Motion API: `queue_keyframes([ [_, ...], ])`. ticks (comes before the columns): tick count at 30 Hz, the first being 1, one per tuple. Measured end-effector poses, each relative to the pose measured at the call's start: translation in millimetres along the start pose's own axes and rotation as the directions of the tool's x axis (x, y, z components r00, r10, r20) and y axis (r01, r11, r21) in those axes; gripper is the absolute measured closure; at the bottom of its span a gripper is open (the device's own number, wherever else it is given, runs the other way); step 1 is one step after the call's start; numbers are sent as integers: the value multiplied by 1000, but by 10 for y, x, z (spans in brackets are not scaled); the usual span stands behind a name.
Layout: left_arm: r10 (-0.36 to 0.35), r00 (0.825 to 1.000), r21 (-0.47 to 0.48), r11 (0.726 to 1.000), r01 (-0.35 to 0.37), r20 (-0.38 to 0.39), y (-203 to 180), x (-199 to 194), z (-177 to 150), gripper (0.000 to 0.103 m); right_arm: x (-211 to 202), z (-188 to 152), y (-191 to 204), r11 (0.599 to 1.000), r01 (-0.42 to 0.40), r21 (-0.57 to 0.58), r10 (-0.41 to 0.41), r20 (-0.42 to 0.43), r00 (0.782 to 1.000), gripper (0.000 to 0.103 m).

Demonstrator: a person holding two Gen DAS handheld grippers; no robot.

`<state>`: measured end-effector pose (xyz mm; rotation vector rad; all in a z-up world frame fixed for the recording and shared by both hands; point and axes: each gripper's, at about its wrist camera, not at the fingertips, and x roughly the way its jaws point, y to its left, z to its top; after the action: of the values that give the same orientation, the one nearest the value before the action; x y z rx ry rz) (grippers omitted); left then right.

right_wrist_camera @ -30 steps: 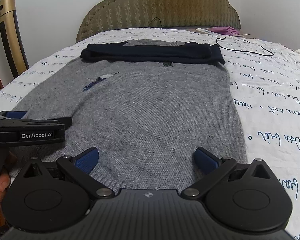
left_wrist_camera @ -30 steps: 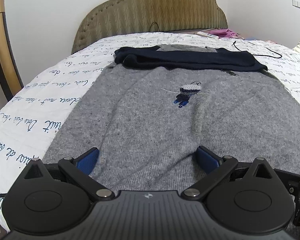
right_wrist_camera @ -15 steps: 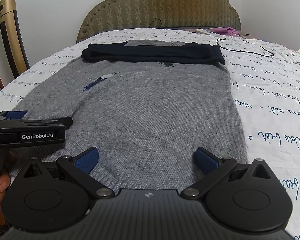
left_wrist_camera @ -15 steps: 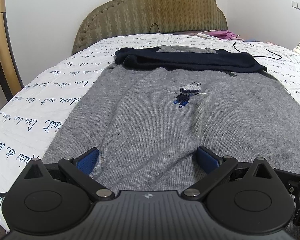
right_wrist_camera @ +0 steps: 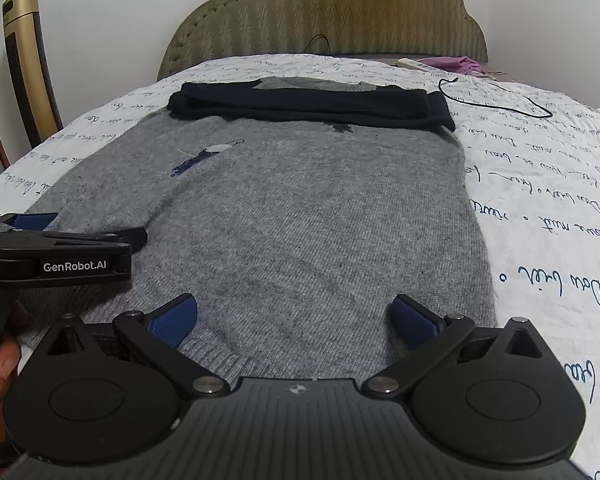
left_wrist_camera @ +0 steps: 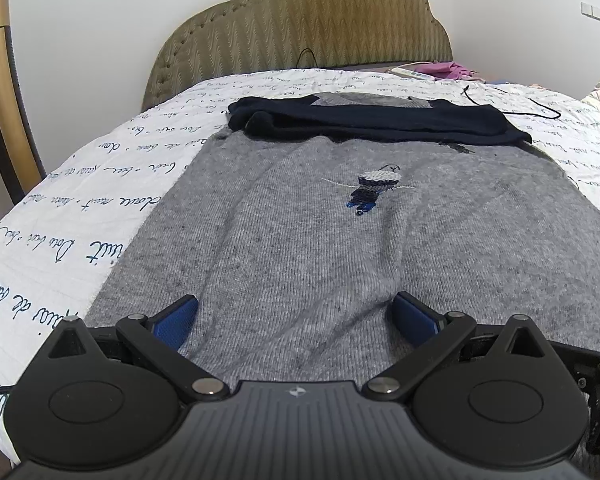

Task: Fold small clothes

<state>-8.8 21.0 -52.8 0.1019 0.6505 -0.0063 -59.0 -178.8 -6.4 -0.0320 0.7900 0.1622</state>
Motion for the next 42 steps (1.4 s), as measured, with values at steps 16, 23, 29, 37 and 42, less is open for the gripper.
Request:
queue_keyframes([
  [16, -5, 1000, 32, 999, 6, -21, 20, -73, 33, 0, -69, 31, -28, 999, -40, -11, 40, 6, 999, 0],
  [23, 12, 1000, 56, 998, -12, -11, 118, -171, 80, 0, -167, 99, -108, 997, -81, 10, 81, 16, 997, 0],
  [29, 46, 999, 42, 998, -48, 29, 433, -306, 153, 0, -311, 207, -336, 995, -93, 34, 92, 42, 995, 0],
  [37, 44, 999, -65, 997, -45, -22, 1184, -304, 168, 0, -496, 272, -948, 978, -162, 132, 162, 6, 987, 0],
  [42, -170, 980, -161, 975, 152, -106, 1549, -249, 114, 0, -581, 201, -1191, 967, -206, 151, 212, -20, 977, 2],
])
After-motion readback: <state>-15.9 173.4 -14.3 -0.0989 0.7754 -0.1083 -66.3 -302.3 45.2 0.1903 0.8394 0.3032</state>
